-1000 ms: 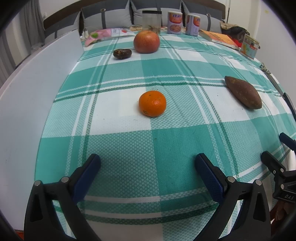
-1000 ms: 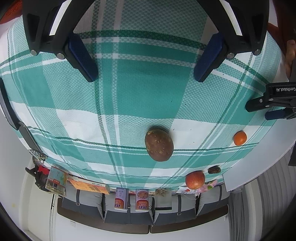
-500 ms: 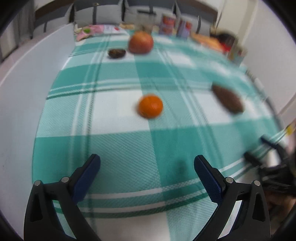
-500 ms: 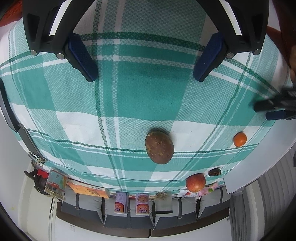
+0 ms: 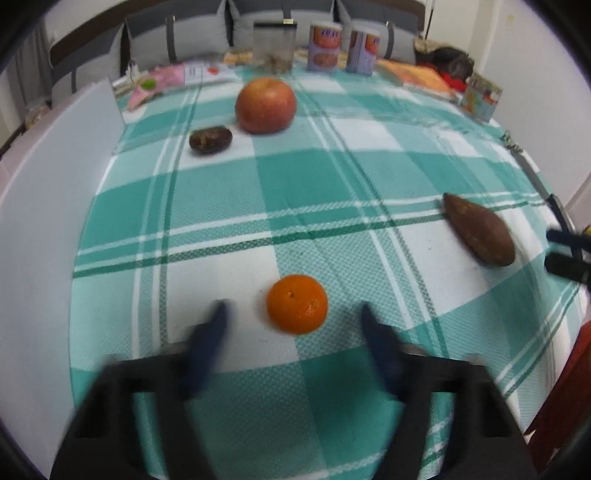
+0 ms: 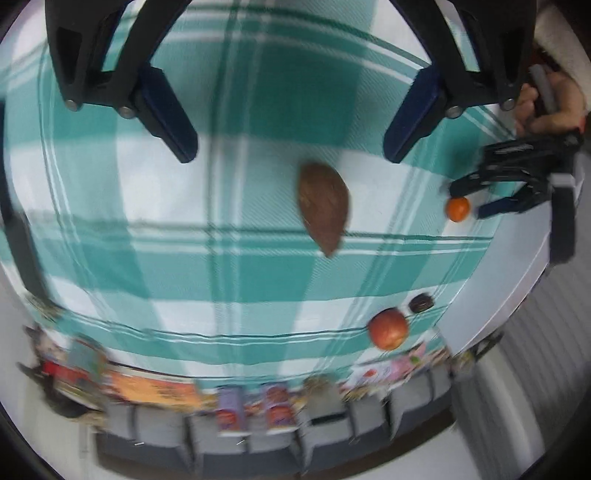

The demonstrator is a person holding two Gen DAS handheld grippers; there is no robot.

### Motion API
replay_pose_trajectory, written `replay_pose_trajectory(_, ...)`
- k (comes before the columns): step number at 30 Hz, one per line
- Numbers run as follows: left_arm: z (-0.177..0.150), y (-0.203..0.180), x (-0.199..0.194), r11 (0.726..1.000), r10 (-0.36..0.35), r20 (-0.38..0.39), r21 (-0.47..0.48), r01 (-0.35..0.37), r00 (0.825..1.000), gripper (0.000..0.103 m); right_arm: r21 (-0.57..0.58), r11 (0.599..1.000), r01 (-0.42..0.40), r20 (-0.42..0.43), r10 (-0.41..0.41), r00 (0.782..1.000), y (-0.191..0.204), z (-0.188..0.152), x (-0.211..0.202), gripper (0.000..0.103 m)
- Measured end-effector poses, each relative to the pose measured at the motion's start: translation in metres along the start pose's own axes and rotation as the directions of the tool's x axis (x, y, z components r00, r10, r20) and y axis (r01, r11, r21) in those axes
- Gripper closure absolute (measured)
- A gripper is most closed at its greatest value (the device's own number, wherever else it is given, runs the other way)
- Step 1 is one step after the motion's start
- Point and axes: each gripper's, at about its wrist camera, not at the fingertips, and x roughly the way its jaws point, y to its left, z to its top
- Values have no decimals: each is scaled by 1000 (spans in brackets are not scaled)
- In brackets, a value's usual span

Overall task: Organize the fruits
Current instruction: 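Grasp the orange with the left tool while the right tool grasps the sweet potato, then carry both fruits over the white box and open both tools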

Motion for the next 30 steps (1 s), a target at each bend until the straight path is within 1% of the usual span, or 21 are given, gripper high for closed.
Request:
replay_pose_trajectory(1,0,1,2,1000,1,-7,0,-1,1000,49,-13,1000,-16,-41,15,999,4,13,7,8)
replay_pose_trajectory(2,2,0,1,1000,7,0,5,-7,1000,51,-18,1000,-23,-73,22,997,7,21,14,11)
replay_pose_trajectory(3,4,0,2,1000,7,-6,8,-7,1000,63,-25,999,-32,-120,28,992,10,31,24,20)
replay_pose_trajectory(4,5,1,1,1000,0,-7,7,0,1000,71,-30,999,-35,-159,29,987,13,40,34,24)
replay_pose_trajectory(7,9,5,-2,1000,-20,-19,-17,20,1000,73,-50,999,-13,-270,-1,963,20,57,62,29)
replay_pose_trajectory(8,8,6,-2,1000,-23,-21,-21,22,1000,73,-60,998,-3,-296,-15,955,22,60,69,40)
replay_pose_trajectory(9,8,7,-4,999,-26,-24,-25,25,999,73,-73,997,3,-324,-27,946,25,61,75,61)
replay_pose_trajectory(10,8,8,-5,999,-29,-27,-30,28,999,73,-82,997,6,-360,-35,932,26,61,81,62)
replay_pose_trajectory(11,7,9,-7,999,-34,-30,-35,33,999,74,-79,997,6,-378,-35,925,26,61,83,62)
replay_pose_trajectory(13,6,10,-13,998,-50,-29,-44,49,998,74,-87,996,8,-397,-42,917,29,60,82,62)
replay_pose_trajectory(15,4,13,-27,995,-78,-15,-61,77,997,74,-64,998,-15,-389,-11,921,29,59,73,63)
replay_pose_trajectory(16,4,15,-38,992,-100,0,-77,99,995,74,-38,999,-38,-374,21,927,29,59,66,63)
replay_pose_trajectory(17,4,17,-47,989,-114,10,-88,115,993,74,-2,997,-76,-353,71,933,31,61,56,63)
replay_pose_trajectory(19,3,24,-76,981,-154,53,-113,159,987,74,38,989,-145,-309,150,939,38,67,37,63)
replay_pose_trajectory(21,4,33,-104,976,-167,93,-125,178,981,74,55,972,-229,-259,236,937,58,78,16,63)
replay_pose_trajectory(23,4,48,-134,969,-178,141,-149,199,974,74,72,945,-318,-220,326,919,83,89,0,63)
replay_pose_trajectory(25,2,72,-164,964,-162,189,-178,196,968,74,68,910,-409,-193,415,889,119,101,-13,63)
replay_pose_trajectory(27,-1,106,-191,963,-113,222,-216,161,969,74,47,879,-474,-185,474,861,156,111,-19,63)
replay_pose_trajectory(29,-4,136,-202,959,-64,224,-257,123,972,74,18,841,-541,-183,535,825,206,118,-21,63)
replay_pose_trajectory(30,-8,161,-205,952,-12,213,-296,76,977,74,-2,825,-565,-184,555,811,229,120,-21,63)
